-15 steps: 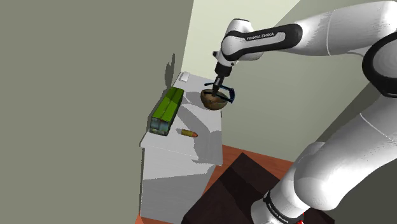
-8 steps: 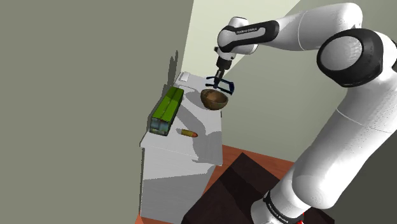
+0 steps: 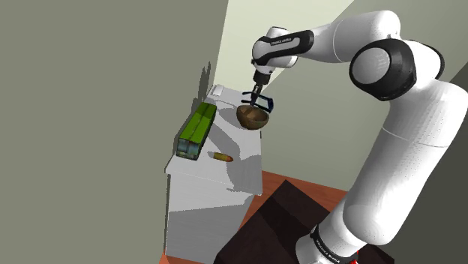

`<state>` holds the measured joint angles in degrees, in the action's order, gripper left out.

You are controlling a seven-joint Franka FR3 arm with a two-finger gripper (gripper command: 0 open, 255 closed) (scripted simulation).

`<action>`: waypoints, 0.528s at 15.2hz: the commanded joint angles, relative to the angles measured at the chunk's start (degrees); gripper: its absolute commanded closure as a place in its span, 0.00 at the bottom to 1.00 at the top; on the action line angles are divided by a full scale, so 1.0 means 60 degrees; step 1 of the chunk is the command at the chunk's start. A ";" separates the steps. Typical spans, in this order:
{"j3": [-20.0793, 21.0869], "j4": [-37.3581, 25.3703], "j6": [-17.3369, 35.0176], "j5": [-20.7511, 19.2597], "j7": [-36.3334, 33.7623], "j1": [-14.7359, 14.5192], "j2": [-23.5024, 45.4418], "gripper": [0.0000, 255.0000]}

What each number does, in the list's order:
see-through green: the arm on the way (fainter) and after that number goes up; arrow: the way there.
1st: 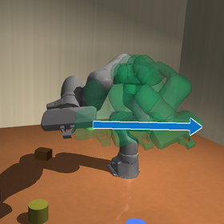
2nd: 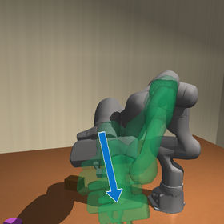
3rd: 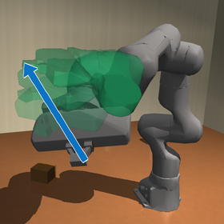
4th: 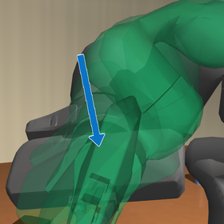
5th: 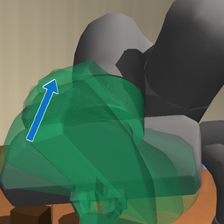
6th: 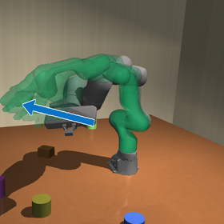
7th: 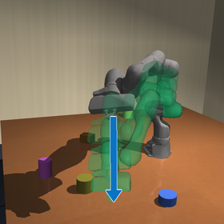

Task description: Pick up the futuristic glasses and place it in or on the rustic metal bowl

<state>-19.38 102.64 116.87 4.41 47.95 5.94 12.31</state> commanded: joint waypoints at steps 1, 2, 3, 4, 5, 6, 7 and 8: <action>0.0011 0.0160 0.0244 0.0039 0.0024 0.0005 0.0084 1.00; 0.0016 0.0239 0.0361 0.0057 0.0036 0.0008 0.0124 1.00; 0.0022 0.0315 0.0477 0.0077 0.0049 0.0012 0.0166 1.00; 0.0027 0.0390 0.0592 0.0097 0.0062 0.0015 0.0210 1.00; 0.0033 0.0462 0.0707 0.0118 0.0076 0.0019 0.0256 1.00; 0.0040 0.0531 0.0821 0.0141 0.0090 0.0024 0.0303 1.00; 0.0046 0.0599 0.0935 0.0164 0.0105 0.0029 0.0353 1.00; 0.0054 0.0664 0.1049 0.0187 0.0121 0.0034 0.0404 1.00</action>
<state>-19.11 106.35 122.49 5.36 48.59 6.11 14.33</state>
